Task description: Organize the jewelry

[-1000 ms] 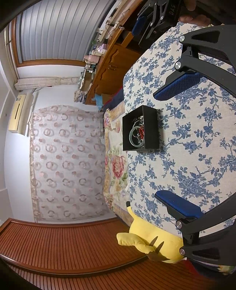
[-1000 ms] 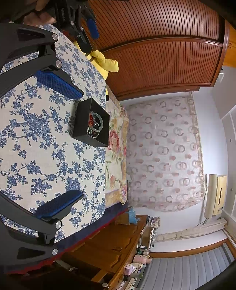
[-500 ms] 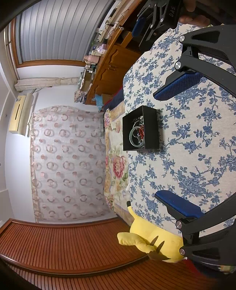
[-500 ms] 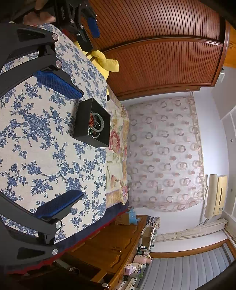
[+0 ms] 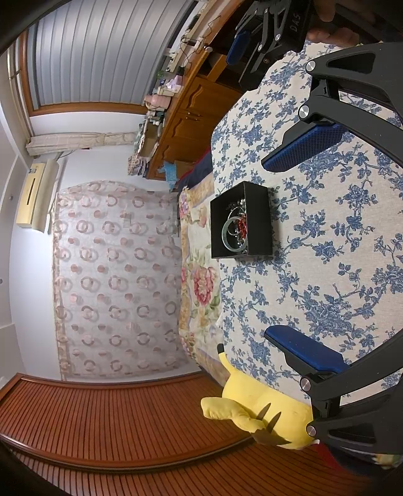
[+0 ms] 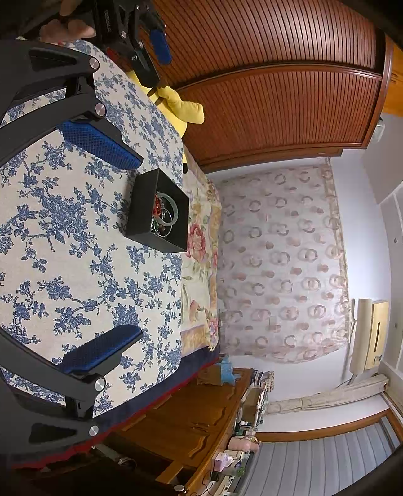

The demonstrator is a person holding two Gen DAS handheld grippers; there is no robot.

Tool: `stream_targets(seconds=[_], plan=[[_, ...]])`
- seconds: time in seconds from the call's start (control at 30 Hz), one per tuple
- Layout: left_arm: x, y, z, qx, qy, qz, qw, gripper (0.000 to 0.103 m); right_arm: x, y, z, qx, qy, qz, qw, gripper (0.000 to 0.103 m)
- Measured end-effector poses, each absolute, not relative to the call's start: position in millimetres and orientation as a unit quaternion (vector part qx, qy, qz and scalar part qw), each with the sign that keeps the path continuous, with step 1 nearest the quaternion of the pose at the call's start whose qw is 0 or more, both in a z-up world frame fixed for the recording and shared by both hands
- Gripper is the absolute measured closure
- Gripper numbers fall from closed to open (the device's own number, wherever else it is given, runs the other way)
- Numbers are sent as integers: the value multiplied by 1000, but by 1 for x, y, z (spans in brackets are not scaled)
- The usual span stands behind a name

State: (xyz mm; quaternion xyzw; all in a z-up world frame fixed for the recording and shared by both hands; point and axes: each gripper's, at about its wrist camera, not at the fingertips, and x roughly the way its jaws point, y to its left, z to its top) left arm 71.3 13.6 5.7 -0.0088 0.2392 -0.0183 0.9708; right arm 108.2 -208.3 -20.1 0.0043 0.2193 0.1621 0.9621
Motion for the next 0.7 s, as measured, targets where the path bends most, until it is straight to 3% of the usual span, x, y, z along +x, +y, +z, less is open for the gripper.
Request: stream_targets(seconds=[0.7], plan=[[71, 15, 12, -9, 241, -17, 970, 8, 108, -207, -20, 4, 219, 162, 962, 2]])
